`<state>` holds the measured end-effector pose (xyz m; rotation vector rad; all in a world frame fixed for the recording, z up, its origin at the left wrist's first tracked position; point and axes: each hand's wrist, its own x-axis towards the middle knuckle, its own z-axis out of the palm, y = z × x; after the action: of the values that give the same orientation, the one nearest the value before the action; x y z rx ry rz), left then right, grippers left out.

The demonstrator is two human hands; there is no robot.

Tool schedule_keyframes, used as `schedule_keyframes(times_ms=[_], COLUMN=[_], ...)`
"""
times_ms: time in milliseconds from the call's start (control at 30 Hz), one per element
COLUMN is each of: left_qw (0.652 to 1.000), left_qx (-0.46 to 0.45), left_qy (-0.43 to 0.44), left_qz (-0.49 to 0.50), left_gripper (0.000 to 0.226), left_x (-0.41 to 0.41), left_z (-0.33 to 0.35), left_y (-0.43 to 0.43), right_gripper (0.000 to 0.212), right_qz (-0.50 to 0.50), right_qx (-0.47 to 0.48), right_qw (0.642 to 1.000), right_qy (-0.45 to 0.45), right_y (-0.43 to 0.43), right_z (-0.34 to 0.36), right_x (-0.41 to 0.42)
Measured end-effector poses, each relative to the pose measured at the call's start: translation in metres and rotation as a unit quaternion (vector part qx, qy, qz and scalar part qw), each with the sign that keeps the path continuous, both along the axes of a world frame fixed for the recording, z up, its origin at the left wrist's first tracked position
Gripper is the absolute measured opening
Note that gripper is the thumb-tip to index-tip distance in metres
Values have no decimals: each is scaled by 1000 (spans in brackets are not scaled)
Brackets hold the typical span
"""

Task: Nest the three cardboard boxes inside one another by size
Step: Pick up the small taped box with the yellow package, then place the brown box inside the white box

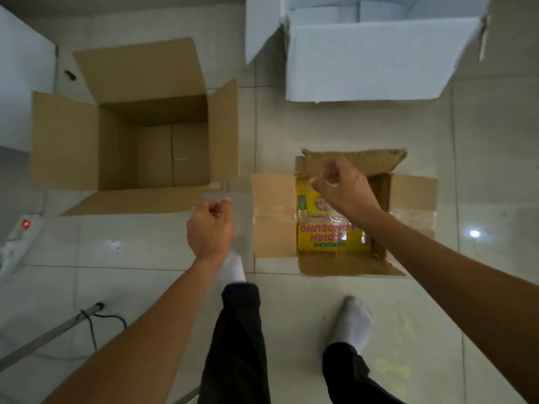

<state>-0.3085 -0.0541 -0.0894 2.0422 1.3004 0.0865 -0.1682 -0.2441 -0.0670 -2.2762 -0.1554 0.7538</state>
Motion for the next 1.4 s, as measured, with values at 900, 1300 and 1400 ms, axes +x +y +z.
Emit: schedule_keyframes(times_ms=[900, 1300, 1400], left_qw=[973, 984, 982], left_qx=[60, 146, 171], left_qy=[216, 101, 78], left_qz=[62, -9, 11], left_gripper=[97, 31, 32], left_x=[3, 14, 15], left_z=[-34, -16, -1], left_y=[395, 356, 339], right_gripper=[37, 23, 13], right_qz=[-118, -119, -110], right_qx=[-118, -43, -31], right_qw=[983, 977, 982], right_qy=[74, 173, 152], right_y=[265, 270, 259], right_z=[-50, -42, -28], right_x=[38, 39, 44])
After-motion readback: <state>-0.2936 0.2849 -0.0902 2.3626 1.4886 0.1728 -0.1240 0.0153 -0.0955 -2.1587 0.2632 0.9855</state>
